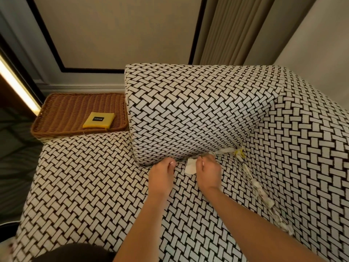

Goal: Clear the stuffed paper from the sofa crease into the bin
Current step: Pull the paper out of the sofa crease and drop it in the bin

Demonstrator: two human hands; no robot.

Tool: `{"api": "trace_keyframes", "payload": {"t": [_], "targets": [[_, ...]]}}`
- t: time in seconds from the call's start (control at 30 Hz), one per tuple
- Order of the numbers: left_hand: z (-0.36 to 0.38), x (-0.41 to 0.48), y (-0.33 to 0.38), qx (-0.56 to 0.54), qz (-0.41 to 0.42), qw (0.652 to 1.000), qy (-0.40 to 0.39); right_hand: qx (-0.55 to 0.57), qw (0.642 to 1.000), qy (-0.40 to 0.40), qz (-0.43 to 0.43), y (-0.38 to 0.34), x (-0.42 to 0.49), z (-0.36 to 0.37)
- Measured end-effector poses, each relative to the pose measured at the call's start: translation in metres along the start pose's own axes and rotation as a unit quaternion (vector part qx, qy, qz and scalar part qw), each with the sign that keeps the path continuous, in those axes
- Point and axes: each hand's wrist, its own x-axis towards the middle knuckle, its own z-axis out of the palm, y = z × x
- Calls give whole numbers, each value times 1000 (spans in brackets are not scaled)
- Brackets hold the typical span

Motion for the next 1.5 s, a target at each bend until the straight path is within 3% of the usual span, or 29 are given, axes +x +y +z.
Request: {"api": "trace_keyframes", "payload": {"t": [0.2,0.3,0.4,0.5,0.57,0.67,0.73,0.9,1.1,1.37,1.5], "targets": [[-28,-26,12,-178,-158,969,-61,-17,999,-30,-15,-2,-4,-7],[-44,-43,15,-198,-192,956,-101,-32,997,-63,-11,-5,-14,-9],[-69,-59,20,-130,-157,970,-133,-57,993,-101,-33,-14,-39,-13],[-104,-74,28,-117,-136,980,-87,-20,992,-111,-53,-35,-65,-14],[-134,-84,28,-128,-129,981,-70,50,987,-149,-39,-61,-81,-13],[-184,-98,15,-157,-114,979,-59,220,947,-232,-19,-118,-106,-18],[-219,-109,-2,-137,-116,983,-33,245,931,-267,-55,-158,-117,-20],[-285,-145,-57,-118,-146,980,60,212,894,-364,-156,-258,-138,-3],[-320,-187,-142,-108,-254,951,135,99,831,-503,-216,-339,-180,36],[-317,-219,-242,-117,-396,895,171,-20,808,-547,-219,-370,-226,115],[-315,-215,-267,-128,-417,881,185,-42,800,-558,-217,-377,-233,144]]}}
